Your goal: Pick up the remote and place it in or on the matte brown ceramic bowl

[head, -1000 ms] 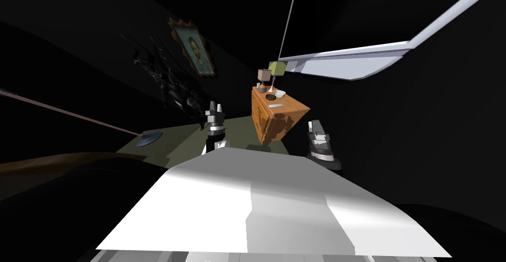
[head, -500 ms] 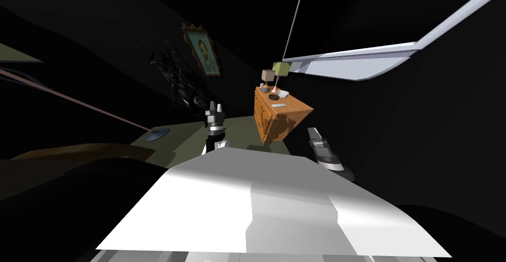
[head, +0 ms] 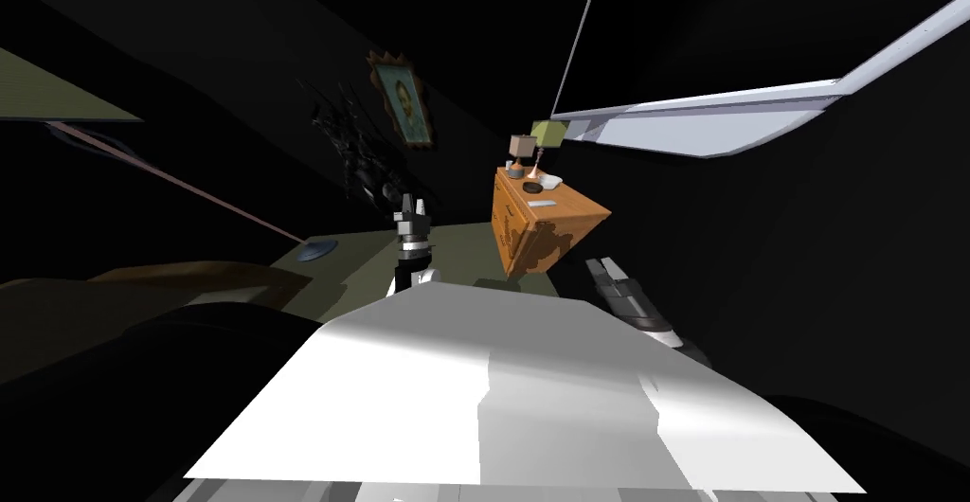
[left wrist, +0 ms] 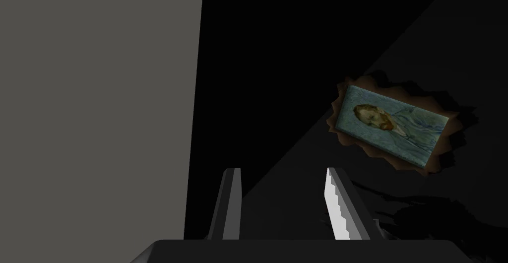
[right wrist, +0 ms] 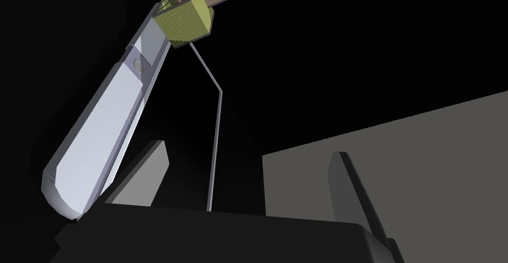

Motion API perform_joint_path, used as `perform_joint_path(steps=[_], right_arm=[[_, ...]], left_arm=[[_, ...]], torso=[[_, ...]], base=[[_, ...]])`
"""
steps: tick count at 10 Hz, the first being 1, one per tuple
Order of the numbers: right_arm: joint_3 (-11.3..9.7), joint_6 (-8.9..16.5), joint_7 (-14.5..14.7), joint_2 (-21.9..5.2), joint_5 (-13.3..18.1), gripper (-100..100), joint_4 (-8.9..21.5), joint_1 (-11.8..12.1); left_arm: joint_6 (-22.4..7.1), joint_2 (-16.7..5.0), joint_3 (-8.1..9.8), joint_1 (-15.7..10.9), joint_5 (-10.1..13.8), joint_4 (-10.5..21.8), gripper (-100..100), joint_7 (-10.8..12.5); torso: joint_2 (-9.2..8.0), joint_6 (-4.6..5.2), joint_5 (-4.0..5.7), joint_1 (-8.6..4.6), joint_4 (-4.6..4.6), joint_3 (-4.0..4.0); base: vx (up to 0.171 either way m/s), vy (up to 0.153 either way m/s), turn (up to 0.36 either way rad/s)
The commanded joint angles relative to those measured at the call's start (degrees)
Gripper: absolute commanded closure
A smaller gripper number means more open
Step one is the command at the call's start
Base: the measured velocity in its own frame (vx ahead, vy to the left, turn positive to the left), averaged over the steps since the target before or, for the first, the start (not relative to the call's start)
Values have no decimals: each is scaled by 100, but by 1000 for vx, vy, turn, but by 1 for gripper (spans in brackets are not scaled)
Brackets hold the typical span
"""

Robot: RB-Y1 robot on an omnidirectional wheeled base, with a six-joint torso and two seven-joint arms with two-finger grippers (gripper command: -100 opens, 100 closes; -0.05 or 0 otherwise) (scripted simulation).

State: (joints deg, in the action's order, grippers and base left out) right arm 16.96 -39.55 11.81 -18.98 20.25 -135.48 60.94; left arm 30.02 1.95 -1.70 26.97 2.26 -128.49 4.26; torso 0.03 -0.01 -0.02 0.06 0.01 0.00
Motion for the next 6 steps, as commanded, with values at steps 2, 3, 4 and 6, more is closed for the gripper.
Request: perform_joint_path(steps=[2, 3, 4, 6], right_arm=[[345, -52, 87, -167, 347, -100, 15, 423], [345, -52, 87, -167, 347, -100, 15, 551], [579, -87, 145, -285, 577, -100, 44, 748], [837, -120, 205, -405, 809, -100, 79, 1084]], left_arm=[[0, 0, 0, 0, 0, 0, 0, 0], [0, 0, 0, 0, 0, 0, 0, 0], [0, 0, 0, 1, 0, 0, 0, 0], [0, 0, 0, 1, 0, 0, 0, 0]], torso=[[1, 1, 0, -1, 0, -1], [6, 0, 0, 3, -1, -3], [7, 2, 0, -2, -2, -4], [16, 1, 0, 1, -3, -9]], base=[[16, 36, 108], [24, 27, 74], [43, 34, 125], [53, 40, 129]])
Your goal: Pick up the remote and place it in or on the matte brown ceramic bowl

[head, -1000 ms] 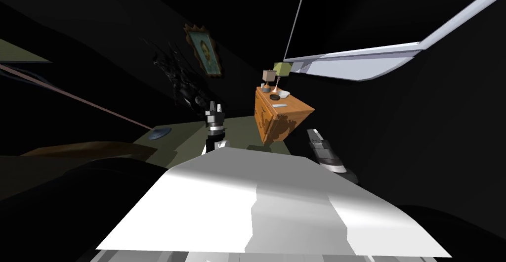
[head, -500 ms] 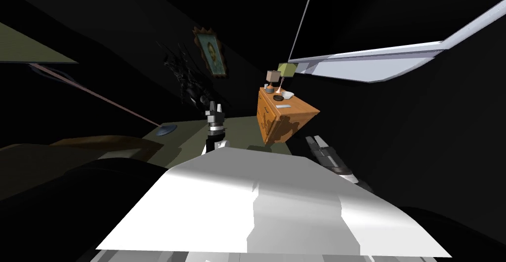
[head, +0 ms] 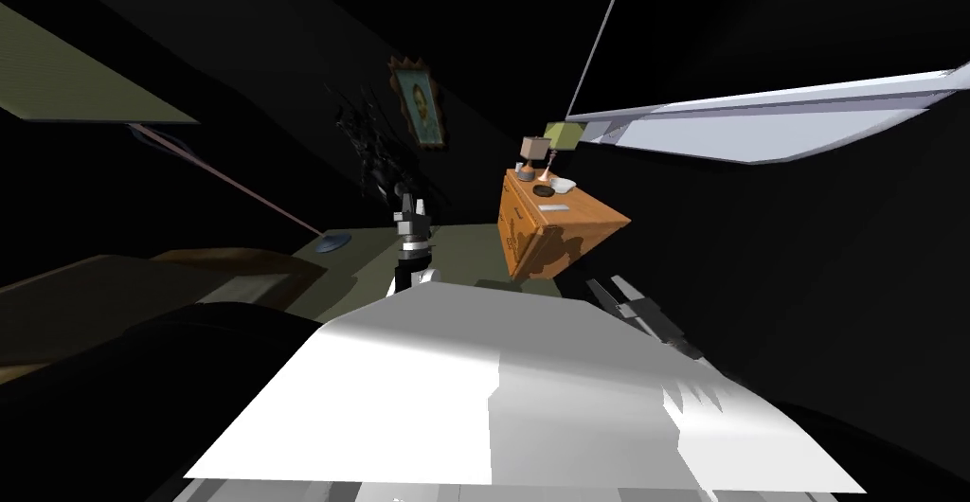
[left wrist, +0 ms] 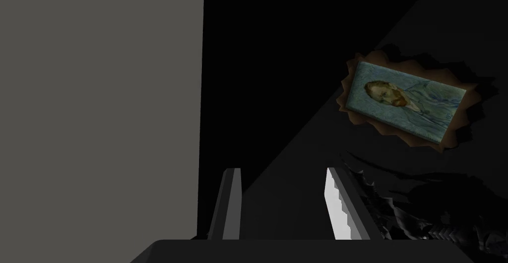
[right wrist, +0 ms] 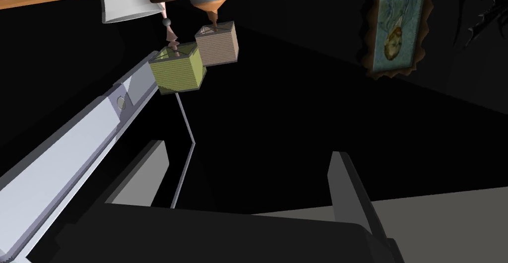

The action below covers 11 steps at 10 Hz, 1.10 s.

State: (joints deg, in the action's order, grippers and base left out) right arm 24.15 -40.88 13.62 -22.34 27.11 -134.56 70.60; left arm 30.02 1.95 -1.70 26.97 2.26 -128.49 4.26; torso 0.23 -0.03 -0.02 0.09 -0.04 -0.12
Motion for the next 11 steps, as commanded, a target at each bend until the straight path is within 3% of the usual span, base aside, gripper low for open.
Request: perform_joint_path(steps=[1, 2, 3, 4, 5, 6, 9, 10, 11], right_arm=[[137, 12, 25, -69, 123, -100, -13, 233], [400, -19, 88, -193, 356, -100, 30, 424], [400, -19, 88, -193, 356, -100, 30, 561], [663, -47, 155, -320, 590, -100, 79, 746], [663, -47, 155, -320, 590, -100, 79, 889], [877, -74, 224, -450, 822, -100, 133, 1040], [1186, -98, 295, -584, 1053, -100, 193, 1538], [1430, -120, 367, -720, 1281, -100, 257, 1720], [1442, -120, 367, -720, 1281, -100, 257, 1855]], left_arm=[[0, 0, 0, 0, 0, 0, 0, 0], [0, 0, 1, 1, 0, 0, 0, 0], [0, 0, 0, 0, 0, 0, 0, 0], [0, 0, 1, 1, 0, 0, 0, 0], [0, 0, 0, 1, 0, 0, 0, 0], [0, 0, 1, 1, 0, 0, 0, 0], [0, 0, 1, 1, 0, 0, 0, 0], [0, 0, 1, 1, 0, 0, 0, 0], [0, 0, 0, 1, 0, 0, 0, 0]], torso=[[0, 0, 0, 0, 0, 0], [2, 3, 0, -3, 0, -1], [9, 0, 0, 1, -2, -5], [9, 3, 0, -2, -2, -5], [15, 0, 1, -5, -3, -9], [16, 3, 1, -4, -4, -10], [30, 0, 1, -7, -7, -18], [24, 2, 2, -7, -6, -15], [34, -1, 2, -5, -8, -20]], base=[[62, 32, 67], [84, 48, 147], [78, 31, 79], [95, 28, 142], [98, 25, 98], [131, 45, 220], [121, 16, 85], [143, 26, 201], [138, 12, 79]])
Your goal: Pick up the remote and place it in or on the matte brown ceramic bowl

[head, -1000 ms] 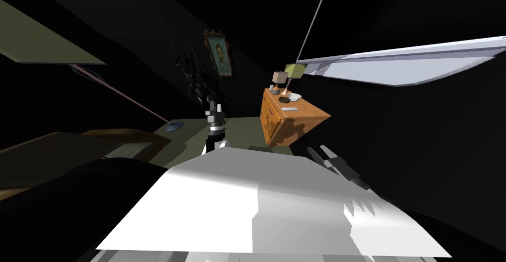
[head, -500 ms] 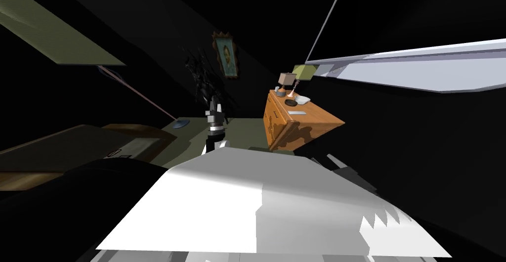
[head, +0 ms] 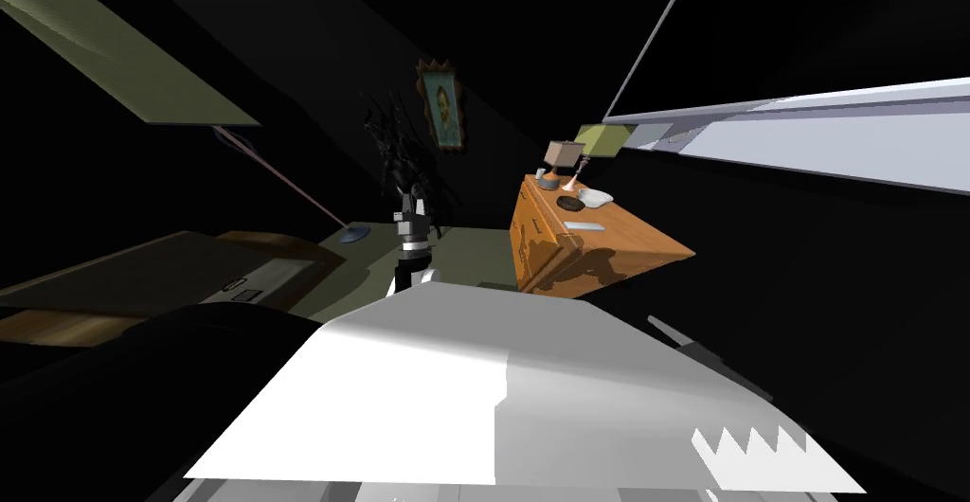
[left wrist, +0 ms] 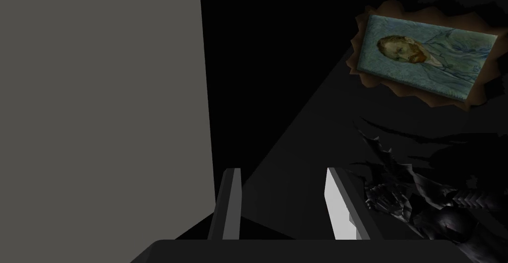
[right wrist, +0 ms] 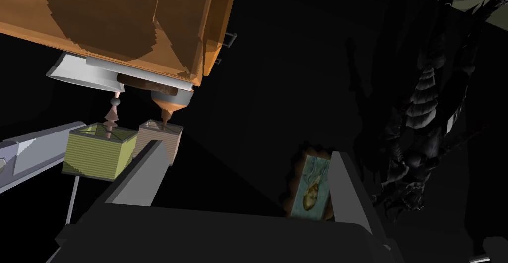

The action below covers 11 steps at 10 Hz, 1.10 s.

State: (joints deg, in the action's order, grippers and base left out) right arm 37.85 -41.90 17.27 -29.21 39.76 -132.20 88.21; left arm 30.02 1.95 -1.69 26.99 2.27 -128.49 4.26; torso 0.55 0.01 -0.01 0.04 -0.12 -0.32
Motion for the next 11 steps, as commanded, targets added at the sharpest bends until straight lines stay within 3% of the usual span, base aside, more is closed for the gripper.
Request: perform_joint_path(steps=[1, 2, 3, 4, 5, 6, 7, 8, 9, 10, 11], right_arm=[[286, -38, 75, -173, 239, -100, 87, 286], [321, -38, 75, -173, 239, -100, 87, 405], [565, -56, 149, -316, 457, -100, 155, 599], [565, -56, 149, -316, 457, -100, 155, 707], [779, -73, 223, -462, 669, -100, 224, 931], [798, -73, 223, -462, 669, -100, 224, 999], [1006, -90, 296, -609, 874, -100, 292, 1218], [1020, -90, 296, -609, 874, -100, 292, 1280], [1229, -105, 369, -757, 1072, -100, 360, 1476], [1229, -105, 369, -757, 1072, -100, 360, 1549], [1423, -120, 440, -906, 1261, -100, 425, 1796]], left_arm=[[0, 0, 0, 0, 0, 0, 0, 0], [0, 0, 0, 0, 0, 0, 0, 0], [0, 0, 0, 0, 0, 0, 0, 0], [0, 0, 0, 0, 0, 0, 0, 0], [0, 0, 0, 0, 0, 0, 0, 0], [0, 0, 0, 1, 0, 0, 0, 0], [0, 0, 0, 0, 0, 0, 0, 0], [0, 0, 0, 0, 0, 0, 0, 0], [0, 0, 0, 1, 0, 0, 0, 0], [0, 0, 0, 0, 0, 0, 0, 0], [0, 0, 0, 1, 0, 0, 0, 0]], torso=[[0, 0, 0, 0, 0, 0], [20, -4, 1, 1, -3, -10], [12, -1, -1, 2, -4, -8], [15, -4, -1, 3, -3, -8], [4, -1, 1, -2, -1, -3], [14, 0, 1, -2, -2, -7], [10, -1, 2, -7, -3, -6], [26, -6, 5, -18, -6, -14], [28, -2, 4, -8, -7, -17], [34, -4, 2, -5, -8, -20], [20, -1, 1, 1, -6, -13]], base=[[201, 23, 134], [160, 18, 93], [166, 16, 160], [137, -1, 89], [181, 2, 214], [162, -21, 12], [208, -38, 196], [208, -13, 106], [220, -6, 157], [172, -5, 74], [209, -16, 101]])
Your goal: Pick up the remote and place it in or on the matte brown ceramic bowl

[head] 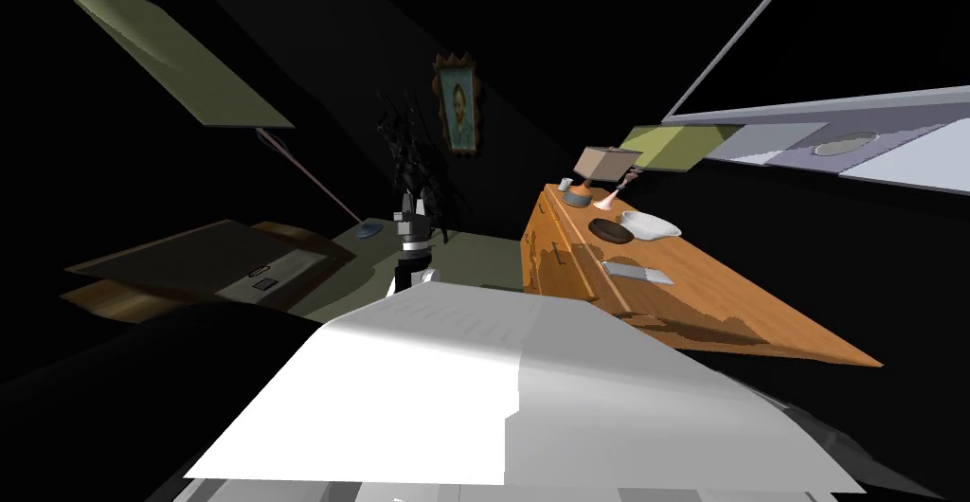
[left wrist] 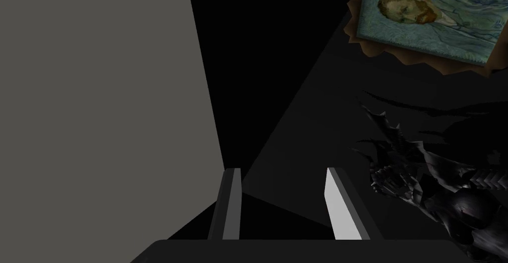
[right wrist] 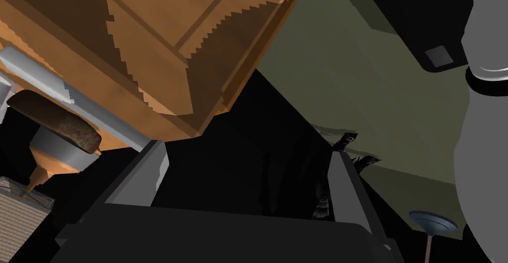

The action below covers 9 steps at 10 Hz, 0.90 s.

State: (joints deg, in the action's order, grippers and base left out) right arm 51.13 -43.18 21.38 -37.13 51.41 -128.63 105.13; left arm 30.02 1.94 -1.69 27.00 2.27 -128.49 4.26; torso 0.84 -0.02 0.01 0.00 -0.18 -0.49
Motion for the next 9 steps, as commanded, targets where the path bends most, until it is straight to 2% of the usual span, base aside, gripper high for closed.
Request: perform_joint_path(steps=[1, 2, 4, 5, 6, 9], right_arm=[[272, -7, 97, -262, 276, -100, 130, 286], [272, -7, 97, -262, 276, -100, 130, 355], [568, -37, 225, -553, 603, -100, 237, 742], [568, -37, 225, -553, 603, -100, 237, 795], [683, -54, 283, -694, 750, -100, 281, 991], [874, -121, 428, -1087, 1119, -100, 368, 1483]], left_arm=[[0, 0, 0, 0, 0, 0, 0, 0], [0, -1, 0, 0, 0, 0, 0, 0], [0, 0, 0, 1, 0, 0, 0, 0], [0, 0, 0, 1, 0, 0, 0, 0], [0, 0, 1, 1, 0, 0, 0, 0], [0, -1, 1, 1, 0, 0, 0, 0]], torso=[[0, 0, 0, 0, 0, 0], [22, -4, 5, -23, -6, -13], [25, -1, 5, -15, -6, -15], [39, -2, 4, -13, -10, -24], [18, 1, 2, -3, -6, -13], [28, 0, 10, -40, -8, -18]], base=[[277, -80, 231], [237, -65, 118], [292, -50, 162], [220, -37, 90], [228, -46, 107], [262, -117, 142]])
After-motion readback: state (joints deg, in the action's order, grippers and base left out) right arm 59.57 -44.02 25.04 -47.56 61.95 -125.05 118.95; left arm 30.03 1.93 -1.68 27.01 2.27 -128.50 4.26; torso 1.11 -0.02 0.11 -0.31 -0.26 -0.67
